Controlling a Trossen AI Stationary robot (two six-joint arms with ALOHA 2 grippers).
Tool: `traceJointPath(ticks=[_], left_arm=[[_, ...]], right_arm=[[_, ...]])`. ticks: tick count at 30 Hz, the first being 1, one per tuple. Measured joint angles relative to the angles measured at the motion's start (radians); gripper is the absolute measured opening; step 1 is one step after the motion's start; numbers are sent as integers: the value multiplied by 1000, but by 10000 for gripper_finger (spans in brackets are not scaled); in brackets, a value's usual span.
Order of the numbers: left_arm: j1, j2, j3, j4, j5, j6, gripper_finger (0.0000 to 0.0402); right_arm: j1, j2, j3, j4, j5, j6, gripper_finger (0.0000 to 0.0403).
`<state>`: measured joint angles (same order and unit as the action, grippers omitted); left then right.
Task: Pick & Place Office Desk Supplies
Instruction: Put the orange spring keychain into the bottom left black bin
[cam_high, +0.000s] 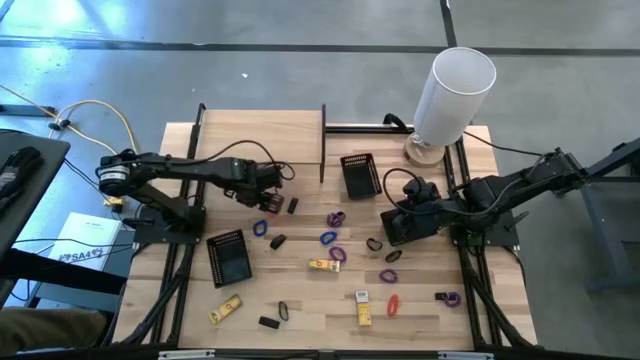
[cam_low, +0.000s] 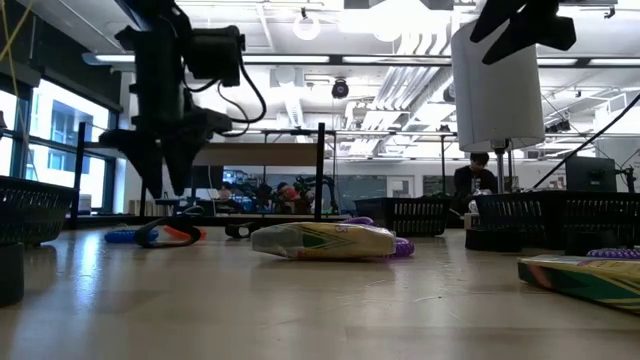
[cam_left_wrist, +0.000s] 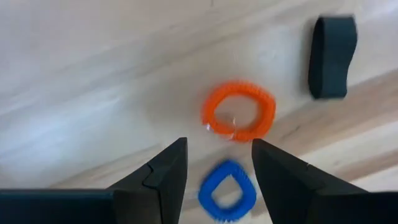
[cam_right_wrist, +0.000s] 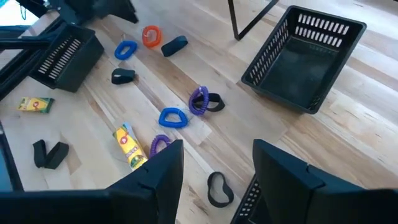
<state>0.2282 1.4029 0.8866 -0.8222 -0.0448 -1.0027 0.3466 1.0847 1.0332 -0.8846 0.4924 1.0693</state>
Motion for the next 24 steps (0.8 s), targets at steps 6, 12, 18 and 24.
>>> traceJointPath(ticks=[6, 12, 18, 24], left_arm=[[1, 0, -43, 61, -2, 0, 173], [-6, 0, -75, 107, -29, -19, 173], [-7, 4, -75, 182, -68, -17, 173], [-12, 66, -75, 195, -49, -24, 173]], right_arm=[[0, 0, 0, 59, -1, -5, 181], [0, 0, 0, 68, -1, -27, 181], [0, 0, 0, 67, -1, -40, 181], [0, 0, 0, 67, -1, -54, 181]])
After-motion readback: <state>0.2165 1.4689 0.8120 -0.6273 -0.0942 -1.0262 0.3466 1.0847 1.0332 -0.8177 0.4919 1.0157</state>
